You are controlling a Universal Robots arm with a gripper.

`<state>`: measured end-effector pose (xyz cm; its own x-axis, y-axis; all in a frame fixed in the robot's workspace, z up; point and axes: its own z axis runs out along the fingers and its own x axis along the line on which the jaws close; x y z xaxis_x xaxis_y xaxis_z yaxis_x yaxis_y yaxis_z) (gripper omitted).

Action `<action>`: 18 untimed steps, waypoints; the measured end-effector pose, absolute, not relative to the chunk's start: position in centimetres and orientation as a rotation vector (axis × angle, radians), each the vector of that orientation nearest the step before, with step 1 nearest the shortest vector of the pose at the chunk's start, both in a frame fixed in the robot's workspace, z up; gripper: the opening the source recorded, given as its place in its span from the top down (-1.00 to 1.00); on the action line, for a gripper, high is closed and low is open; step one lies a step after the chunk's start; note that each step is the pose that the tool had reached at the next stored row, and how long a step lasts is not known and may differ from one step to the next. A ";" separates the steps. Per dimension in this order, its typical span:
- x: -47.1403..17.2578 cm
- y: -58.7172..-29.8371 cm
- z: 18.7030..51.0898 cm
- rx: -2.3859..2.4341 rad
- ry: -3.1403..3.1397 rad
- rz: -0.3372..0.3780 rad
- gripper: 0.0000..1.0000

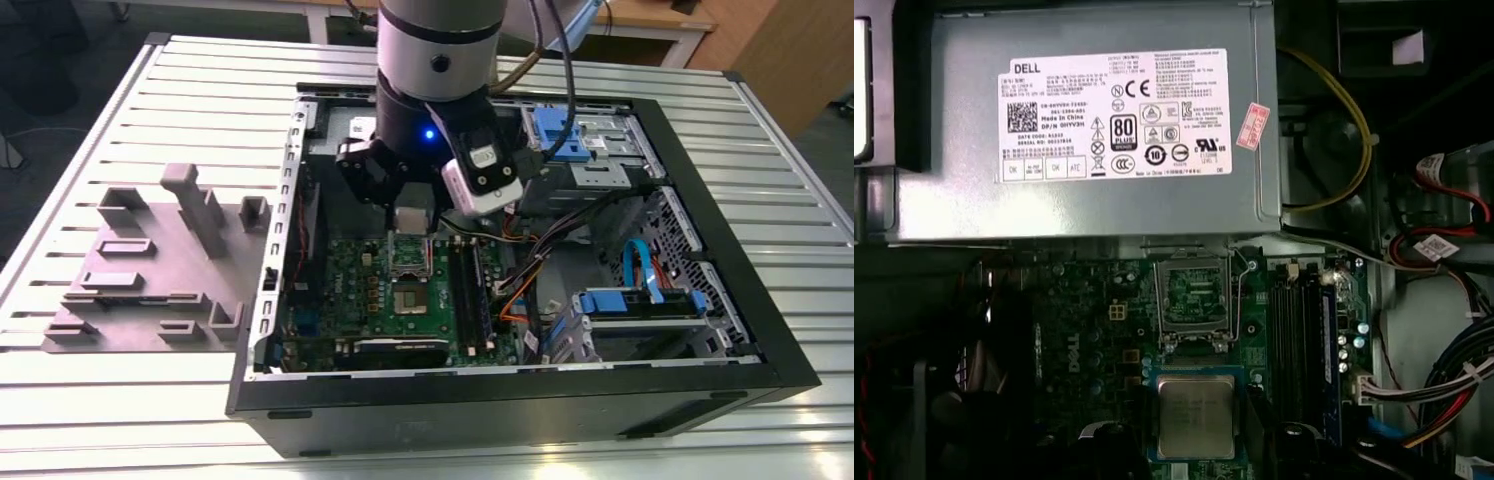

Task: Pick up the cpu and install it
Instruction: 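Pick up the cpu and move it towards the insertion slot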

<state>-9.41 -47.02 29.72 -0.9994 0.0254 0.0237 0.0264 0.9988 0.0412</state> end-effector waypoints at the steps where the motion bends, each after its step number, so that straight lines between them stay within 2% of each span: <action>1: -9.4 -47.2 29.6 -0.040 -3.118 -0.065 0.06; 9: -9.2 -48.8 29.1 -0.040 -3.117 -0.065 0.06; 18: -8.6 -49.0 28.8 -0.040 -3.117 -0.065 0.06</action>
<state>-8.62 -49.04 28.77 -0.9994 0.0254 0.0237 0.0263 0.9988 0.0412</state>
